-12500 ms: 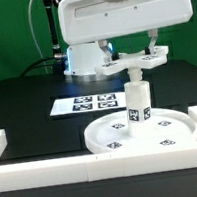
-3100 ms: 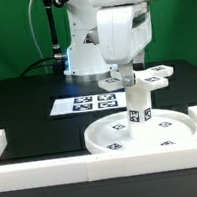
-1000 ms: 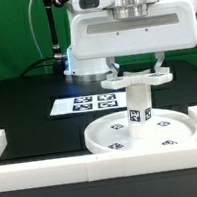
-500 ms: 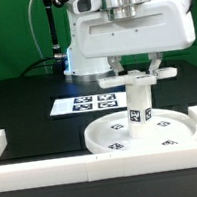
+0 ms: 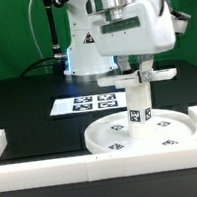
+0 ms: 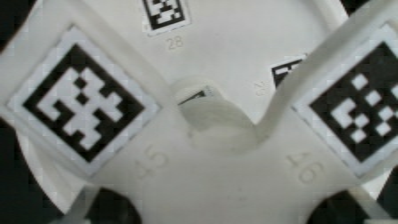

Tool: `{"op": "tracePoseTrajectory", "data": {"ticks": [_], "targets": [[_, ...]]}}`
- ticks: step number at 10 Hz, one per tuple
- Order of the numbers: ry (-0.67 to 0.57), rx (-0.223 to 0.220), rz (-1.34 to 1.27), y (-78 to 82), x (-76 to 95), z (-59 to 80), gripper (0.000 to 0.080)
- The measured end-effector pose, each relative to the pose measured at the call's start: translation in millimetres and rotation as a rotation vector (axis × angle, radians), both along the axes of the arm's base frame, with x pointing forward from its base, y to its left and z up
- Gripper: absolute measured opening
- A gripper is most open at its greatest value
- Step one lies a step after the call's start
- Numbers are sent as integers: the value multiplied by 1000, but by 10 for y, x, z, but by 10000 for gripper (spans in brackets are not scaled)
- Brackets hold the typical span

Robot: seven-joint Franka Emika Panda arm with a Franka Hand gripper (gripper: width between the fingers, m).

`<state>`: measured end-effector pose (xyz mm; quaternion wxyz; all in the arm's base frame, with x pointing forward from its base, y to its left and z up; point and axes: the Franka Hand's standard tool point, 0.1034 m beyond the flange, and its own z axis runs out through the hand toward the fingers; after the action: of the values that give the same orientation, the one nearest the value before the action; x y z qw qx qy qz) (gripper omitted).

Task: Assemble round table

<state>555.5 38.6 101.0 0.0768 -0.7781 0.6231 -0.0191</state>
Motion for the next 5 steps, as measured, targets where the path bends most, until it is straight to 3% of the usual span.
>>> {"op": "tracePoseTrajectory", "data": {"ticks": [2,5], "targets": [[17,42,-201,2,3,0,442],[35,71,-386,-5,7,2,442]]}}
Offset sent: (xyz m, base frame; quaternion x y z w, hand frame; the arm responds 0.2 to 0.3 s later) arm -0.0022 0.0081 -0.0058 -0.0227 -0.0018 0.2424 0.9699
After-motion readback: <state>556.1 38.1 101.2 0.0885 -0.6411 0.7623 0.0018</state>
